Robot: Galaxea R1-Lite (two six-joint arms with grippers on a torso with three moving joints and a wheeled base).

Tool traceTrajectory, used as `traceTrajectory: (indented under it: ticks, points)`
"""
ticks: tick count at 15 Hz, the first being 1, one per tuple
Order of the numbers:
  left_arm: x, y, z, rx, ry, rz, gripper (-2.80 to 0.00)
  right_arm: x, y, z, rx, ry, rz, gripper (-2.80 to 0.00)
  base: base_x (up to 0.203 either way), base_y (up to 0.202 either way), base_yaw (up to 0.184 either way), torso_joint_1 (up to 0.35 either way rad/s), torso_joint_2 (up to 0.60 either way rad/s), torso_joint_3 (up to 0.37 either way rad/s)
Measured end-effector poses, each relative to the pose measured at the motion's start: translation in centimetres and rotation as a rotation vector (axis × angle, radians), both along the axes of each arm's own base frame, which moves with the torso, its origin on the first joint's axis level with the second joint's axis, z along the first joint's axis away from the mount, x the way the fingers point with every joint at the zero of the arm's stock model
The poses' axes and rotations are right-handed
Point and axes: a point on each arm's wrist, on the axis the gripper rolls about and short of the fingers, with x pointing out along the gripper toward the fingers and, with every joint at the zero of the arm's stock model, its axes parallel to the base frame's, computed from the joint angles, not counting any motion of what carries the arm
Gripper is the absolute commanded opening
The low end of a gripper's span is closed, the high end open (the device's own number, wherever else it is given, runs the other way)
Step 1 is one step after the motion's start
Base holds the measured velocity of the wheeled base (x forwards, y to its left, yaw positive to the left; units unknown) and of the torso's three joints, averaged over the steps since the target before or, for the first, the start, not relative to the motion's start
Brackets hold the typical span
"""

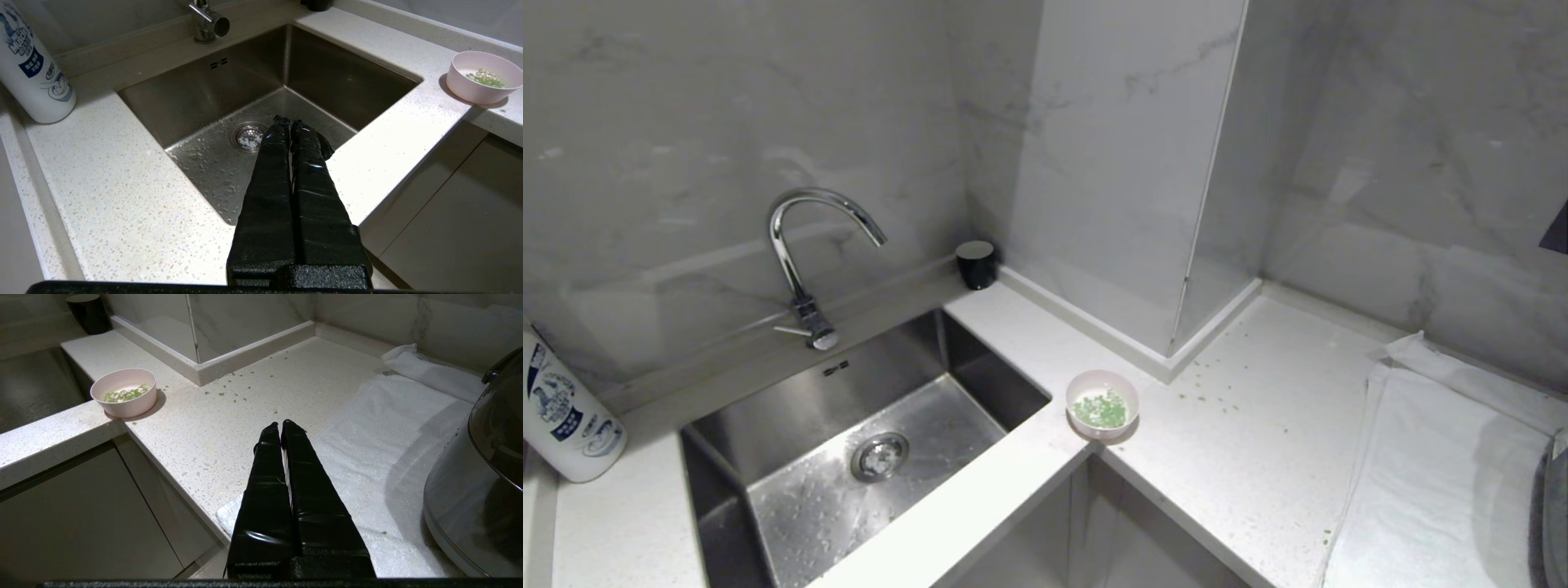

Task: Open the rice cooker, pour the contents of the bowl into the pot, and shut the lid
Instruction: Pick up the bowl on the table

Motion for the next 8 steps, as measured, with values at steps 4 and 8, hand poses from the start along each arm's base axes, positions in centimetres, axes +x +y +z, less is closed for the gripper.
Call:
traceTrajectory:
  ticks: [4, 8]
  points:
    - [0.00, 0.00, 0.00, 0.000, 0.000, 0.001, -2.80, 0.00, 0.00, 0.00, 0.000, 0.000, 0.000, -2.80, 0.000, 0.000, 0.000, 0.000, 0.00, 0.000]
    - [0.00, 0.01, 0.00, -0.004, 0.000, 0.004, -2.80, 0.00, 0.00, 0.00, 0.000, 0.000, 0.000, -2.80, 0.000, 0.000, 0.000, 0.000, 0.00, 0.000]
